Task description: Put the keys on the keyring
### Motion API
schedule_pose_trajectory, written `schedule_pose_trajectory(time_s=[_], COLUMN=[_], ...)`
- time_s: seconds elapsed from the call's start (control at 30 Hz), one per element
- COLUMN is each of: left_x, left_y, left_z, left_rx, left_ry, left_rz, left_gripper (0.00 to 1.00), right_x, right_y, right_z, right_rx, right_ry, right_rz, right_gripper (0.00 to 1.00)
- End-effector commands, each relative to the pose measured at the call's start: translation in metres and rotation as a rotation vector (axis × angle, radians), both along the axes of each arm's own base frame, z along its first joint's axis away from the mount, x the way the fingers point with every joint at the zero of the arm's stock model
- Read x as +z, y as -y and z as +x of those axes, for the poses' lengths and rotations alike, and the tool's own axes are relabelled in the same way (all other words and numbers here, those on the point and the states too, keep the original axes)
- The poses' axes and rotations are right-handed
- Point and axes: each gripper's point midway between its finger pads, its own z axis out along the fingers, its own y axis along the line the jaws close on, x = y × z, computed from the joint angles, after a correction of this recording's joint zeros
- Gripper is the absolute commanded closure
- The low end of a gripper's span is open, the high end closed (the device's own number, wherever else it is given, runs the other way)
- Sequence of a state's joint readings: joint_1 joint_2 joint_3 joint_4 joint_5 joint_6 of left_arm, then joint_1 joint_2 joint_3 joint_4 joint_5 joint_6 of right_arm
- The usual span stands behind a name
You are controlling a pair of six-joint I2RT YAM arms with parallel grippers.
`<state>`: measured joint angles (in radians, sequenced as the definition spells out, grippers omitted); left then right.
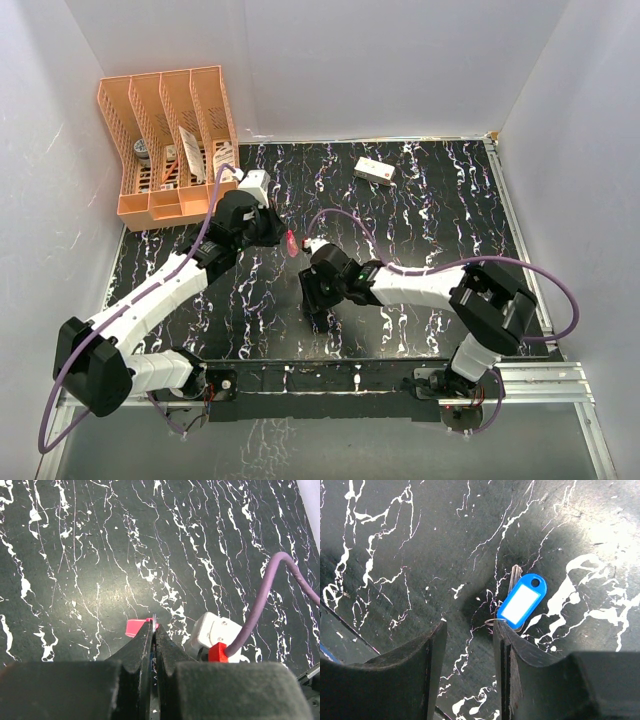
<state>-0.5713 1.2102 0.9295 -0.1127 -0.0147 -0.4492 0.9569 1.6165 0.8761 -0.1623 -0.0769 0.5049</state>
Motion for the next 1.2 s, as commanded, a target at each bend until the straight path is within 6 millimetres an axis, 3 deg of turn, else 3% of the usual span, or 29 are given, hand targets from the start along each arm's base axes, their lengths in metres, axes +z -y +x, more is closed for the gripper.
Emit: schedule_pose_trajectory(time_s=[0.0,0.3,0.67,0.87,1.17], left_x=[0.014,0.014,0.013,0.013,0.012], left_y=[-0.004,-0.007,-0.008,-0.010,-0.008], left_z=[-0.004,-0.005,-0.005,-0.005,-0.004], left_rx=[-0.003,-0.002,-0.003,0.002,-0.003], left_ry=[0.032,0.038,0.035,0.035,0.034], left_rz=[-0.024,-0.027,-0.027,-0.026,-0.029], left_gripper=[1.00,1.00,1.00,1.00,1.00], right_x=[0.015,0.007,-0.021,-0.020,-0.010], right_y=[-0.017,-0.014,0.004,0.008,0.012], right_z=[0.011,0.015,0.028,0.034,0.034], right_rx=[-0.022,-0.057,-0.124,-0.138,-0.135], right_ry=[0.041,0.041,0.077,0.105,0.129], right_rz=[0.034,-0.005,-0.143,-0.172,-0.165], right_gripper=[0.60,0.64,0.66,0.72,0.73])
